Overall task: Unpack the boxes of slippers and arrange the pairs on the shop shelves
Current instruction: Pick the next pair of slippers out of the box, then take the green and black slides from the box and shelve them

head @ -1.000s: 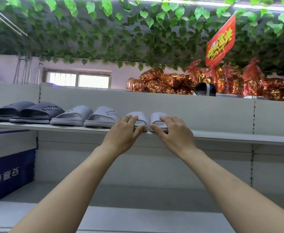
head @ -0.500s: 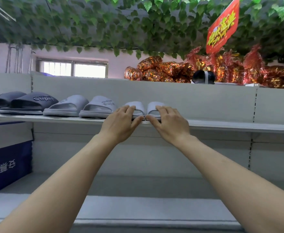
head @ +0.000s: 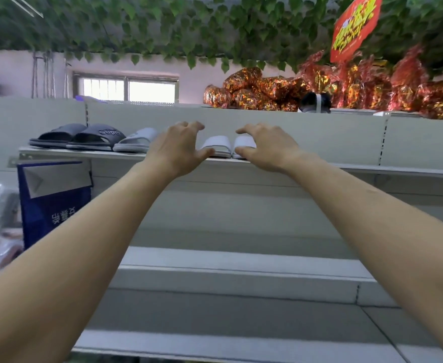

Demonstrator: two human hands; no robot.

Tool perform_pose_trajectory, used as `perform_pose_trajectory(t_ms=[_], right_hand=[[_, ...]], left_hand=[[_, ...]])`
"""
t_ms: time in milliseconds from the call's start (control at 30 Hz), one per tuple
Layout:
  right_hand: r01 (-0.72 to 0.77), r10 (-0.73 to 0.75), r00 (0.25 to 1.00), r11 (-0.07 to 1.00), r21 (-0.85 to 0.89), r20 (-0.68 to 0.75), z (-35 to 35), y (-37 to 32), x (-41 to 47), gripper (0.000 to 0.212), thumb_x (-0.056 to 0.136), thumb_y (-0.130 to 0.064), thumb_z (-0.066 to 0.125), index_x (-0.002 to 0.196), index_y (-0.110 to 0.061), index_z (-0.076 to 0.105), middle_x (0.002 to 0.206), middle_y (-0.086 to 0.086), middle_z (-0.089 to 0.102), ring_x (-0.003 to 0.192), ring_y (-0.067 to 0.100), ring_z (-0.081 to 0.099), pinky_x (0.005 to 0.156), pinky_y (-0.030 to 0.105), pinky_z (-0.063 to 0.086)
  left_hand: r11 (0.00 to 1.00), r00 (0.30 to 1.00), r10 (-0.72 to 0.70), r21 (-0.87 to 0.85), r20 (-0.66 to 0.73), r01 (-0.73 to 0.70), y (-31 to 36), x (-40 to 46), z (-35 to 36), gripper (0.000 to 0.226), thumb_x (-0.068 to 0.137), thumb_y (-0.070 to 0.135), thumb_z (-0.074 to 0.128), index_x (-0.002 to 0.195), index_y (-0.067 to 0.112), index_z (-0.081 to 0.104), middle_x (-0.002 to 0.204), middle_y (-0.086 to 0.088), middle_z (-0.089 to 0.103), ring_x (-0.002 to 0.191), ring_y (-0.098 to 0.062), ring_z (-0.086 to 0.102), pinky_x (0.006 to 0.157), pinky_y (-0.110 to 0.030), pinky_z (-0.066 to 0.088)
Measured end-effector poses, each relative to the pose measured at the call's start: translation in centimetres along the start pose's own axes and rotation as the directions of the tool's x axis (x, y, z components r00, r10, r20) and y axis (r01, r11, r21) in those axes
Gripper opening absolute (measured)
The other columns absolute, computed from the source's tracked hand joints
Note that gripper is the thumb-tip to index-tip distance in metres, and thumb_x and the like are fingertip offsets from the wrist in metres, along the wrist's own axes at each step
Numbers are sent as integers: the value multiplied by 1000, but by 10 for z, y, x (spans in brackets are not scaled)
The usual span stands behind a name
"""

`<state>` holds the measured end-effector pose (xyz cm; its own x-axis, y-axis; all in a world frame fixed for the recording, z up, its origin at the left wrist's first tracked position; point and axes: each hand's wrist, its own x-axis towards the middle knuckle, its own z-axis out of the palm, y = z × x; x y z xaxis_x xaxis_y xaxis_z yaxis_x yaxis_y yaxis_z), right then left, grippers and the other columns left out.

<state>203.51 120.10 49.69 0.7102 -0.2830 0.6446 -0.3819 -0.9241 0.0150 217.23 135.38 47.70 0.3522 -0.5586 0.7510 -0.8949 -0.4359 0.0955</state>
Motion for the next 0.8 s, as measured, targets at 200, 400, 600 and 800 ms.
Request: perform_pose_trajectory(t_ms=[200,400,600,800], right_hand=[[37,-37,999,999,9,14,-21,-34,-51,53,98,-45,55,146,-23,48,145,9,52,135,29,45,109,43,41],[54,-57,996,997,48,73,-12,-74,-101,54,100,-49,51,147,-24,46,150,6,46,139,27,40,111,44,40],[56,-78,981,991,124,179,26,-117,-136,53,100,-48,50,147,-24,47,152,6,44,141,26,37,113,41,37],[38,-89,949,985,170,304,110,-162,-156,51,100,-46,51,146,-23,48,151,7,46,140,28,38,111,40,37]], left_hand=[[1000,1000,-23,-9,9,23,10,-62,-44,62,93,53,58,143,17,49,137,-13,57,125,-32,53,99,-45,45],[998,993,-52,26,101,49,1,-128,-64,61,94,55,55,144,19,48,144,-8,52,131,-27,50,104,-44,44],[990,973,-140,46,184,134,-30,-190,-65,60,95,54,54,143,18,47,142,-8,53,130,-26,50,104,-43,44],[969,923,-243,33,299,244,-91,-250,-25,58,96,50,55,142,15,49,140,-10,53,128,-28,51,103,-41,42]])
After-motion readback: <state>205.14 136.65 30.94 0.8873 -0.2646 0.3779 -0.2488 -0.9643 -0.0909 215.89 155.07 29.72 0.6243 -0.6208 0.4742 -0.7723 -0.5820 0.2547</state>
